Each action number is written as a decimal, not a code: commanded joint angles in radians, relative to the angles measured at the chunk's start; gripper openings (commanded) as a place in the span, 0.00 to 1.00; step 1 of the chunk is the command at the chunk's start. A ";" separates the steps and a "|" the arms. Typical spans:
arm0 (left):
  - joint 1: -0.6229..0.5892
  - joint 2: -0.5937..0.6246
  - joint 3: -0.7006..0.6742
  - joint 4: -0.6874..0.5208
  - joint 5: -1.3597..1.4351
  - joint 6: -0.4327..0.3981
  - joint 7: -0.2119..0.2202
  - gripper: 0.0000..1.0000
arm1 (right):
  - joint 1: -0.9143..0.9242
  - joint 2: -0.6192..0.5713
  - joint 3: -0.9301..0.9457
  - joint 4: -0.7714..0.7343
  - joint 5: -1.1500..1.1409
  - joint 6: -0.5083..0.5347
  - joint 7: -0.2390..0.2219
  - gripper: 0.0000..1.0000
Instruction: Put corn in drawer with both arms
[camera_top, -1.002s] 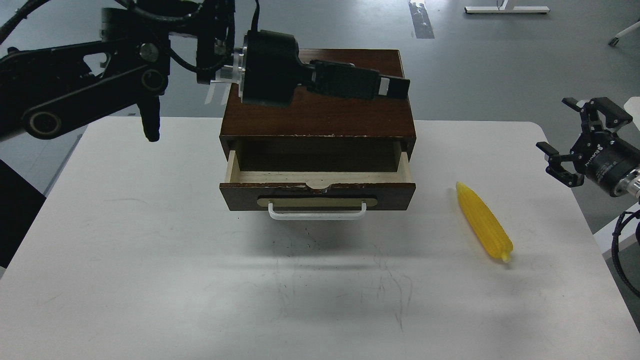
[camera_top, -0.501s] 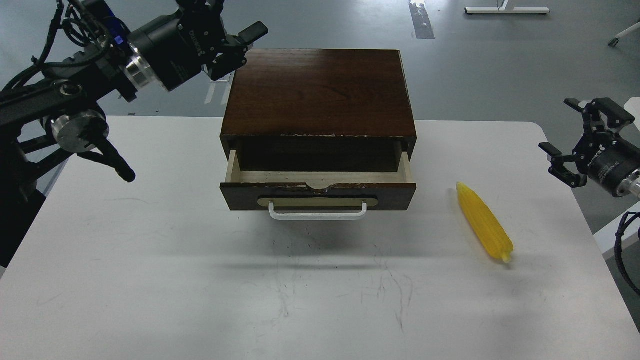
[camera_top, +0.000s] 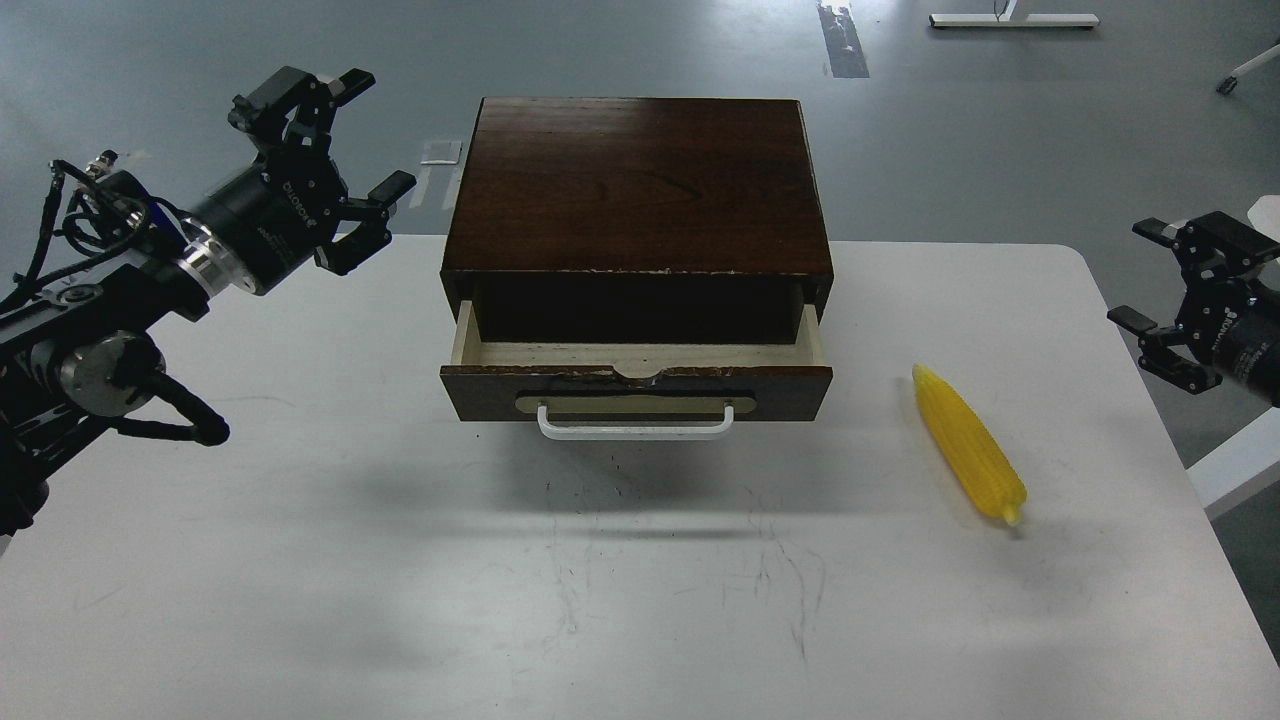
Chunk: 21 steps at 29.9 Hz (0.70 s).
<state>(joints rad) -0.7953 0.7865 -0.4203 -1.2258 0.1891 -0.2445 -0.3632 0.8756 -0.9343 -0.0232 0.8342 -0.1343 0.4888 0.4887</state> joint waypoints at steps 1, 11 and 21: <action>0.007 -0.001 0.000 0.025 0.032 -0.025 0.001 0.98 | 0.031 -0.014 -0.001 0.000 -0.114 0.000 0.000 1.00; 0.015 -0.001 -0.005 0.057 0.032 -0.058 -0.007 0.98 | 0.155 -0.061 -0.001 0.011 -0.629 0.000 0.000 1.00; 0.013 -0.003 -0.008 0.057 0.030 -0.059 -0.005 0.98 | 0.240 -0.054 -0.011 0.107 -1.065 0.000 0.000 1.00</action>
<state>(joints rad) -0.7813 0.7839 -0.4279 -1.1690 0.2210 -0.3035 -0.3689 1.1204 -0.9903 -0.0281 0.9019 -1.0953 0.4885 0.4888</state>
